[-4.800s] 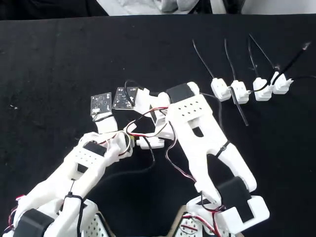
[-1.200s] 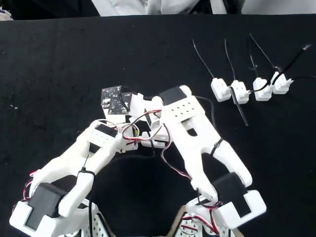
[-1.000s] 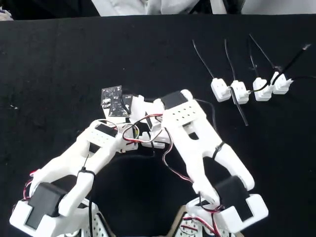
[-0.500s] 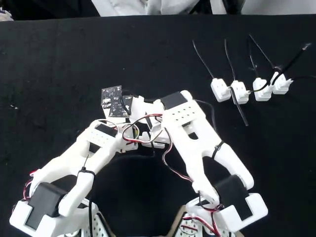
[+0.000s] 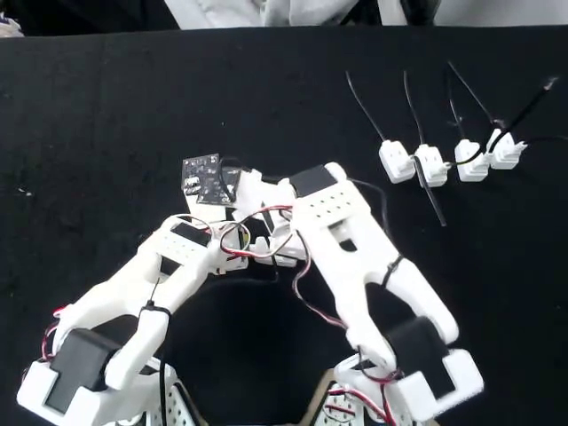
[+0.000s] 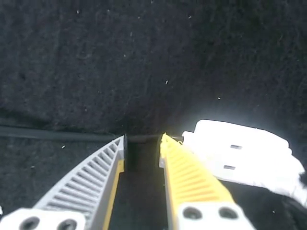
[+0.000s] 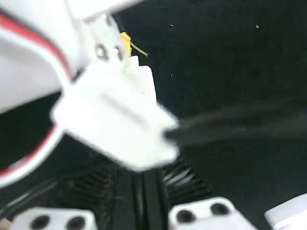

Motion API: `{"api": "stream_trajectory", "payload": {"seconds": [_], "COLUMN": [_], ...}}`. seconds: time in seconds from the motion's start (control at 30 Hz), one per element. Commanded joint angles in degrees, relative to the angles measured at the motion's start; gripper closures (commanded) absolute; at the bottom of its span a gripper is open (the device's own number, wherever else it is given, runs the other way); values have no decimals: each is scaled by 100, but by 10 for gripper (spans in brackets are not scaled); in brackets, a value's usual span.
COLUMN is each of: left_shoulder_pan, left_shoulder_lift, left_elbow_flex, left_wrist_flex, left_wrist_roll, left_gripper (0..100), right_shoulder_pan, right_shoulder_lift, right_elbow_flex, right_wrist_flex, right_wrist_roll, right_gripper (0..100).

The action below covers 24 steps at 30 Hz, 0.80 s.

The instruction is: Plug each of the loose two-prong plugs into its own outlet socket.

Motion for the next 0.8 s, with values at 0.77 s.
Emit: {"api": "stream_trajectory", "payload": {"seconds": [0.77], "left_shoulder_pan": [-31], "left_shoulder_lift": [88], "left_elbow_flex": [-110], "left_wrist_flex": [53], "left_wrist_roll": [18], "left_gripper": [873], "right_shoulder_pan": [-149], "right_shoulder_lift": [-927], "right_elbow_flex": [-154], "right_wrist_flex": [448], "right_wrist_roll": [-844], "right_gripper": [997]}}
